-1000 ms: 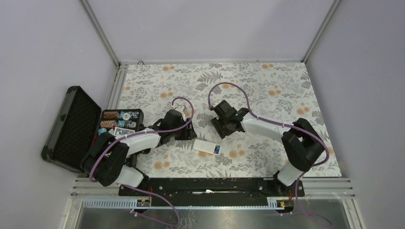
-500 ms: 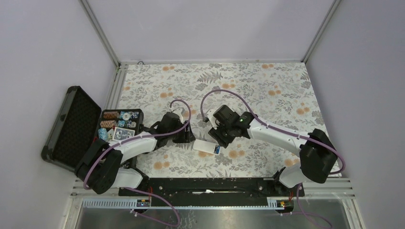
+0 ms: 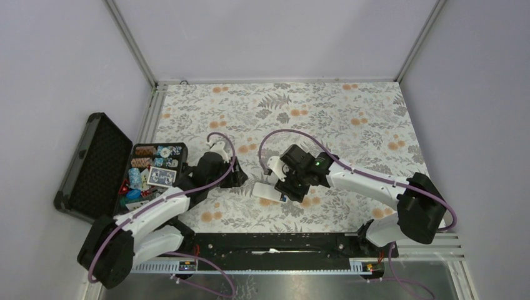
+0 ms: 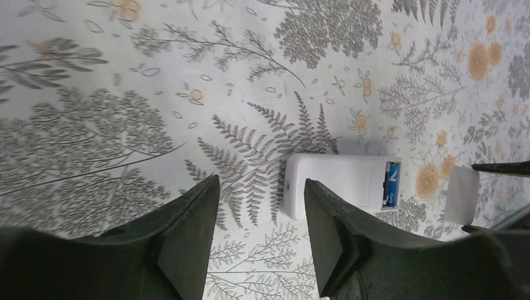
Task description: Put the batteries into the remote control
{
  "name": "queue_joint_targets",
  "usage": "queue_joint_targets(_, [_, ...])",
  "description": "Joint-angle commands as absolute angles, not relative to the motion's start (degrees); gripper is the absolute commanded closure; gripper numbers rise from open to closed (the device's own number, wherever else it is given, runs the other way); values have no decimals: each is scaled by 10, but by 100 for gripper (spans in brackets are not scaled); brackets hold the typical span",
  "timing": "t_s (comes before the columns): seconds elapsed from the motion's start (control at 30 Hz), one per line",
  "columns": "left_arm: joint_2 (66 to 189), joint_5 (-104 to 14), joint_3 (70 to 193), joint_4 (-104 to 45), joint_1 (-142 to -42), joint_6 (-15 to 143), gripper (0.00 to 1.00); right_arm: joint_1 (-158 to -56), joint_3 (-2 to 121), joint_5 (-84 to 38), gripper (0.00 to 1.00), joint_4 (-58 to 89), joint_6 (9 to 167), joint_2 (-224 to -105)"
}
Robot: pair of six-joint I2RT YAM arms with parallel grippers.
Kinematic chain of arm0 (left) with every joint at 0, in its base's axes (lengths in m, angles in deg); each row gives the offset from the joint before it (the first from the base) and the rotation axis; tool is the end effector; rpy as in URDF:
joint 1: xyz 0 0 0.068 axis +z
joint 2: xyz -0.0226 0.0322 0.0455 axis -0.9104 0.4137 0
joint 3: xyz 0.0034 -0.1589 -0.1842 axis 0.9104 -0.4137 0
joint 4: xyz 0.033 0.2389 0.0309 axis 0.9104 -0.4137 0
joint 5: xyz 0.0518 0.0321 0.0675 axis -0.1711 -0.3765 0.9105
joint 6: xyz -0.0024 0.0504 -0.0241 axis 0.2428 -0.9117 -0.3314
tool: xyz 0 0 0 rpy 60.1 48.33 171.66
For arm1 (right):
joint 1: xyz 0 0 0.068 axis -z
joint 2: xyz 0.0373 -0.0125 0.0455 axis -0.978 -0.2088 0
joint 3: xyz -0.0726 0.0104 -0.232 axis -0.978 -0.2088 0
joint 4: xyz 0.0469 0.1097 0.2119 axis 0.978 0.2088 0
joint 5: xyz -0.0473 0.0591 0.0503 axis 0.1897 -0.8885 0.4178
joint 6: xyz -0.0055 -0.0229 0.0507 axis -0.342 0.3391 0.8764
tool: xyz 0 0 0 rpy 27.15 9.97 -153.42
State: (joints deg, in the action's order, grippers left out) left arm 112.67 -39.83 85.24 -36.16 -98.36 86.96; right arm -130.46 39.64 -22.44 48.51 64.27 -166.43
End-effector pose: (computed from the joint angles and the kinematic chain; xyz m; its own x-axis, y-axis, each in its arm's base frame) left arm 0.1769 -0.1165 0.1666 -0.7625 -0.1748 -0.6230 0.1793 0.8680 -0.4630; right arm 0.1626 0.2198 0.1984 -0.2663 -0.8233 -0.5012 -0.9434 0.3293 -0.0396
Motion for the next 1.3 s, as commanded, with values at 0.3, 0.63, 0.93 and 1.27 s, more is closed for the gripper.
queue_joint_targets(0.3, [1026,-291,815,-373,-980,879,42,-1326,431,-232,72,485,538,-1710])
queue_joint_targets(0.63, [1031,-294,815,-370,-980,879,41,-1334,456,-227,72,482,534,-1755])
queue_joint_targets(0.93, [1031,-297,814,-367,-979,879,41,-1335,469,-216,72,483,547,-1779])
queue_joint_targets(1.27, [1025,-301,813,-366,-979,879,41,-1342,491,-190,73,504,568,-1805])
